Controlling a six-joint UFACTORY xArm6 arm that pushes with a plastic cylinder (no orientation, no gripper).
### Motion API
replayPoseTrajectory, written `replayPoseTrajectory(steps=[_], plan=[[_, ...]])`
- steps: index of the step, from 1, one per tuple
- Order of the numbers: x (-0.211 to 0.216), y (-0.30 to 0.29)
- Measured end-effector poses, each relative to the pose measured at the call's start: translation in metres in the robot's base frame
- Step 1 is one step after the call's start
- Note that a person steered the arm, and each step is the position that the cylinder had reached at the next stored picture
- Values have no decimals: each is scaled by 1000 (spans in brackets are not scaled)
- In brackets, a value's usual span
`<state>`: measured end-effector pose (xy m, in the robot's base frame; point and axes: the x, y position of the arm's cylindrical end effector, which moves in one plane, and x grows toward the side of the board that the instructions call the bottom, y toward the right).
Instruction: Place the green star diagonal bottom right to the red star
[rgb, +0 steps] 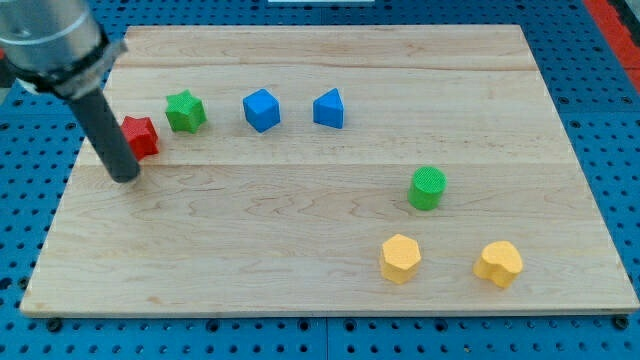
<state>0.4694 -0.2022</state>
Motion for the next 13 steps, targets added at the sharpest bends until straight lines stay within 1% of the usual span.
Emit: replayPoseTrajectory(steps=[1,2,3,4,6,8,9,10,11,12,13], plan=[[-4,65],[-28,69],[-43,69],[-44,69],[-64,71],[-65,84],[-94,81],[-141,73],[-167,31],[-120,37],[-77,74]])
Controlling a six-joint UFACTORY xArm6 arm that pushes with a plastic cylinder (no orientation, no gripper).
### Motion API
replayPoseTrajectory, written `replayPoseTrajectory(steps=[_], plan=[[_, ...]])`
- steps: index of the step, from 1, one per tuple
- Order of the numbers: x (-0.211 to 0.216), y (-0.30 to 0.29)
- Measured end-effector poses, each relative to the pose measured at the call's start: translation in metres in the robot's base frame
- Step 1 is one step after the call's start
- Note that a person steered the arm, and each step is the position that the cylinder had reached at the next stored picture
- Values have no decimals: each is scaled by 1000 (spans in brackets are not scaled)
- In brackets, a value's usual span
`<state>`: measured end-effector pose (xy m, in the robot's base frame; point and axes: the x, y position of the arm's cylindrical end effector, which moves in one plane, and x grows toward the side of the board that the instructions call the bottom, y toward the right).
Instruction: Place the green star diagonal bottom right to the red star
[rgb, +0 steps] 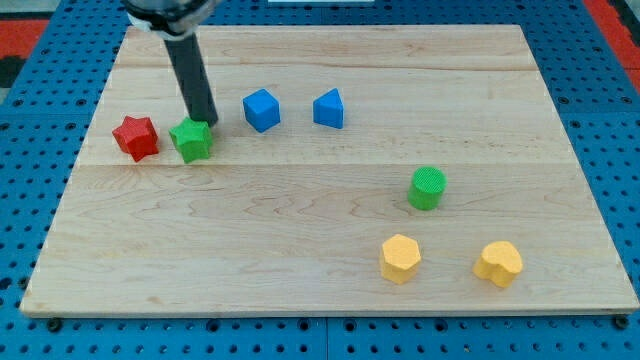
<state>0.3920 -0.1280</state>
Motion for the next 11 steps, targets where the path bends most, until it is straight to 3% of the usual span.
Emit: replayPoseTrajectory(steps=[2,4,5,7,9,10,11], plan=[[20,22],[-25,19],[-25,17],[14,17],[-17,-9],[8,-33],[55,-13]])
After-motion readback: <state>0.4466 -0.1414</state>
